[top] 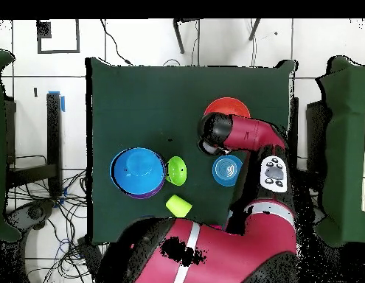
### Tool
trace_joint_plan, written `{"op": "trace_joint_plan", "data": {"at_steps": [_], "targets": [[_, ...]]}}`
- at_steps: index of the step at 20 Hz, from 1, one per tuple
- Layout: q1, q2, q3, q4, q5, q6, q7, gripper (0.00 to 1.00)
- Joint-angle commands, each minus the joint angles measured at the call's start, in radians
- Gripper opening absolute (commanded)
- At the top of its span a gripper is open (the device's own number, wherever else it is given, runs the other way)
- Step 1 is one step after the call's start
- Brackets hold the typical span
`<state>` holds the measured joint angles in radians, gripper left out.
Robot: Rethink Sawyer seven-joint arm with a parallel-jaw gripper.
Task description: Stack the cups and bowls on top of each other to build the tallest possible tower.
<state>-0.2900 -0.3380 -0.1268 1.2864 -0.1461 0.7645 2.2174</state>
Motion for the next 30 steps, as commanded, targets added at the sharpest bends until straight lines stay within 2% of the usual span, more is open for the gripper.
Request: {"op": "trace_joint_plan", "data": {"at_steps": [1,7,13,21,25,30], "targets": [[-0.015,0.032,0.158,-0.054,-0.089,-0.051,-0.213,1.0],[-0.02,0.008,0.178,-0.051,-0.089,0.001,-0.208,1.0],[-0.041,0.032,0.217,-0.102,-0.095,0.021,-0.262,1.0],[-0.047,-0.023,0.242,-0.127,-0.082,0.156,-0.295,1.0],[-0.05,-0.032,0.25,-0.141,-0.098,0.162,-0.313,1.0],[-0.055,0.0,0.264,-0.183,-0.118,0.168,-0.325,1.0]]}}
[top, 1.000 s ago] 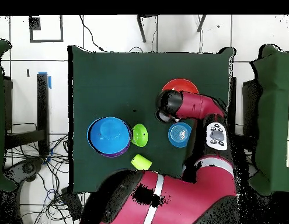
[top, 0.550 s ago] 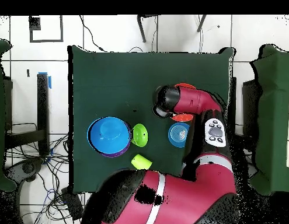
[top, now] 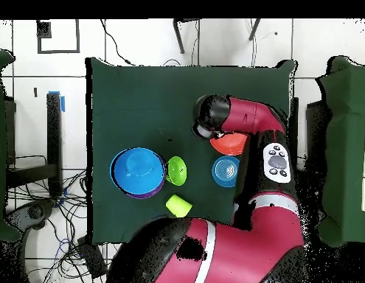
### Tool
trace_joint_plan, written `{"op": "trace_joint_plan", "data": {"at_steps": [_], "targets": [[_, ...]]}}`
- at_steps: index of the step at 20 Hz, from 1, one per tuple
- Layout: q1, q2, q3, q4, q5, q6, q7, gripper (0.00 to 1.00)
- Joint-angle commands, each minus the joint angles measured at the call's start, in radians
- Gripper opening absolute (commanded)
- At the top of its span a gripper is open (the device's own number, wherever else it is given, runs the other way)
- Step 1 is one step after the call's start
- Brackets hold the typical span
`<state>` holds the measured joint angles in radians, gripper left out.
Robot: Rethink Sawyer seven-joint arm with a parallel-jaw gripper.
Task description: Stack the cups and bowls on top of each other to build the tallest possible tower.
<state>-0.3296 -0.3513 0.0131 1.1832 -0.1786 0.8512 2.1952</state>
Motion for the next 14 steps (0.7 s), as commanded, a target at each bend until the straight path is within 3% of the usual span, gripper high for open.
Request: {"op": "trace_joint_plan", "data": {"at_steps": [1,9,14], "targets": [[-0.019,0.021,0.128,-0.079,-0.091,0.068,-0.302,1.0],[-0.011,0.11,0.13,-0.098,-0.133,-0.057,-0.252,1.0],[-0.001,0.143,0.128,-0.113,-0.141,-0.083,-0.212,1.0]]}}
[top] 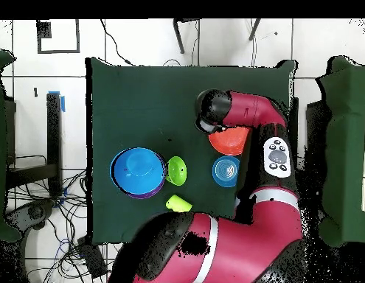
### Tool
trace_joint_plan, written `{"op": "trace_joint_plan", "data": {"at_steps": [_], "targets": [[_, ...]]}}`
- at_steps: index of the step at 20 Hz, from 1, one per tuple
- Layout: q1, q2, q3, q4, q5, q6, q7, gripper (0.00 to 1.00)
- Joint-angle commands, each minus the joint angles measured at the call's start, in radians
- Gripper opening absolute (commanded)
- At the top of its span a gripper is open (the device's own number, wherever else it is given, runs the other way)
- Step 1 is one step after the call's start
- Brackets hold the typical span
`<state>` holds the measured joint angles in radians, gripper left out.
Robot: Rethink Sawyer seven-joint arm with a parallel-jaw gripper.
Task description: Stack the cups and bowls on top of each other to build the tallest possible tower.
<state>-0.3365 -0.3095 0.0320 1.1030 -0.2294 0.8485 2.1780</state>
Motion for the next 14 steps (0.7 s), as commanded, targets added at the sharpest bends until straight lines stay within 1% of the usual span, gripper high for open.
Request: {"op": "trace_joint_plan", "data": {"at_steps": [1,4,7,11,12,14], "targets": [[0.008,0.101,0.107,-0.033,-0.093,-0.075,-0.196,1.0],[0.008,0.104,0.106,-0.032,-0.097,-0.075,-0.195,1.0],[0.003,0.114,0.106,-0.032,-0.104,-0.098,-0.189,1.0],[0.002,0.13,0.099,-0.05,-0.124,-0.104,-0.204,1.0],[0.006,0.13,0.091,-0.054,-0.135,-0.102,-0.208,0.0],[0.008,0.125,0.089,-0.053,-0.133,-0.078,-0.212,0.0]]}}
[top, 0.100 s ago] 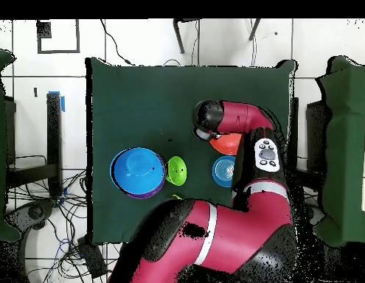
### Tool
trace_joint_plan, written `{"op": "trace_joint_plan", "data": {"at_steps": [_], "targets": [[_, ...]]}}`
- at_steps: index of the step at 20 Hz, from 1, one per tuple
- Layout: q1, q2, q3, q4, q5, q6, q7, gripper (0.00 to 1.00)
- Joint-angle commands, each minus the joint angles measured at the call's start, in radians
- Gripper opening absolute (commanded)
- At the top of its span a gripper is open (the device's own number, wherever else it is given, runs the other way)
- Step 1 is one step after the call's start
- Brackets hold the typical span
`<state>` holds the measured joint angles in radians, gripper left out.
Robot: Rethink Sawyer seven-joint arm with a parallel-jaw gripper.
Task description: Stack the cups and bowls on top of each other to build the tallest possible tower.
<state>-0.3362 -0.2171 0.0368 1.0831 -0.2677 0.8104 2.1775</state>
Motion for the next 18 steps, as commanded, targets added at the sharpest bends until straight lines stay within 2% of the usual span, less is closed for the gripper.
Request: {"op": "trace_joint_plan", "data": {"at_steps": [1,4,10,13,18], "targets": [[0.008,0.029,0.083,-0.032,-0.093,-0.027,-0.214,0.0],[0.011,0.019,0.084,-0.031,-0.085,-0.001,-0.194,0.0],[-0.001,0.002,0.104,-0.044,-0.073,0.061,-0.234,0.0],[0.0,-0.048,0.101,-0.02,-0.055,0.127,-0.243,0.0],[0.013,-0.149,0.093,0.01,-0.017,0.292,-0.239,0.0]]}}
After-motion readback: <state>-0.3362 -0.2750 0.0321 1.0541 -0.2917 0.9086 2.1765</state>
